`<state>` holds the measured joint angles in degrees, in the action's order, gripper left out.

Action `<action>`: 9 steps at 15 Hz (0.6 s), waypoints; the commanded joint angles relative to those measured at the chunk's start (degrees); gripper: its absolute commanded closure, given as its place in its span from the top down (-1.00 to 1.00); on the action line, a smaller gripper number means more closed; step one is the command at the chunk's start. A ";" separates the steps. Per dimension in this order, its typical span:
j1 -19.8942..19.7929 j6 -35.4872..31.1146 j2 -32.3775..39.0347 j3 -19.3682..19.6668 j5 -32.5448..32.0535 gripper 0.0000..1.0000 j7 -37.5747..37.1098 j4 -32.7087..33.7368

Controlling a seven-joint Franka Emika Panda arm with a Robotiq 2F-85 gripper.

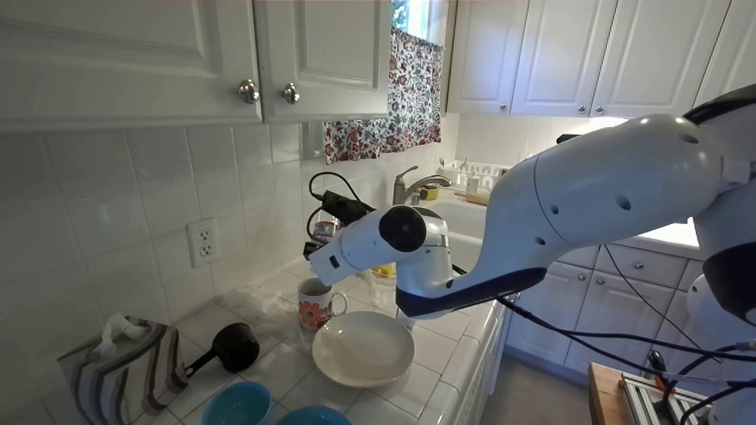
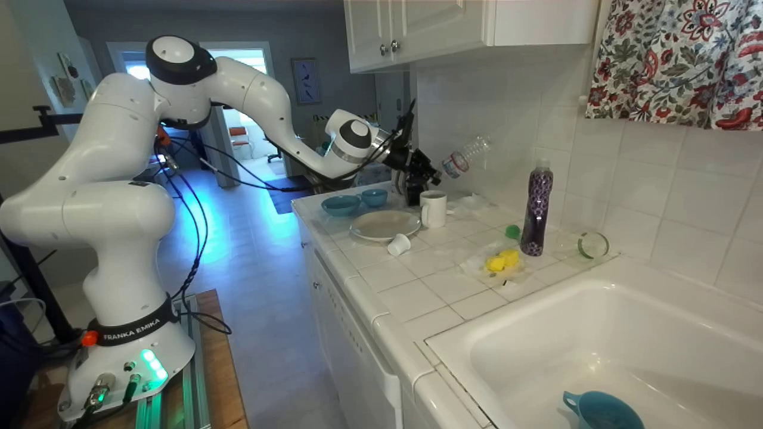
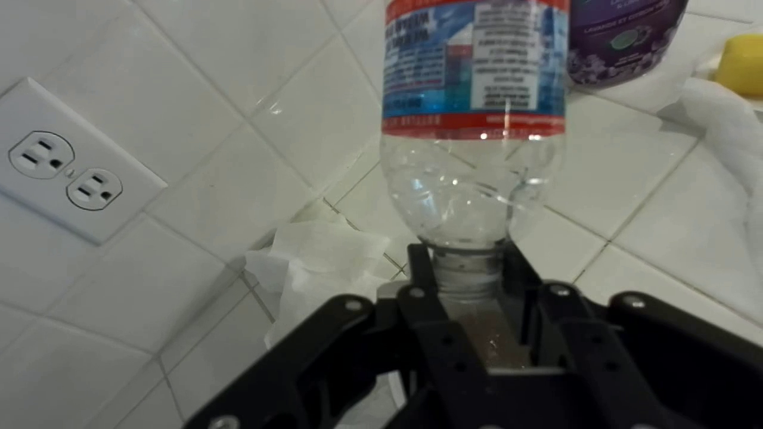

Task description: Pour the water in the bottle into the cup

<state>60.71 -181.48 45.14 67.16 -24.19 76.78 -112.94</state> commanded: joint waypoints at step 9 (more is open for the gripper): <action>1.26 3.42 1.03 1.73 -6.41 -0.84 -4.07 1.07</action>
<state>61.43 -179.63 45.37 67.76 -27.35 75.50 -112.94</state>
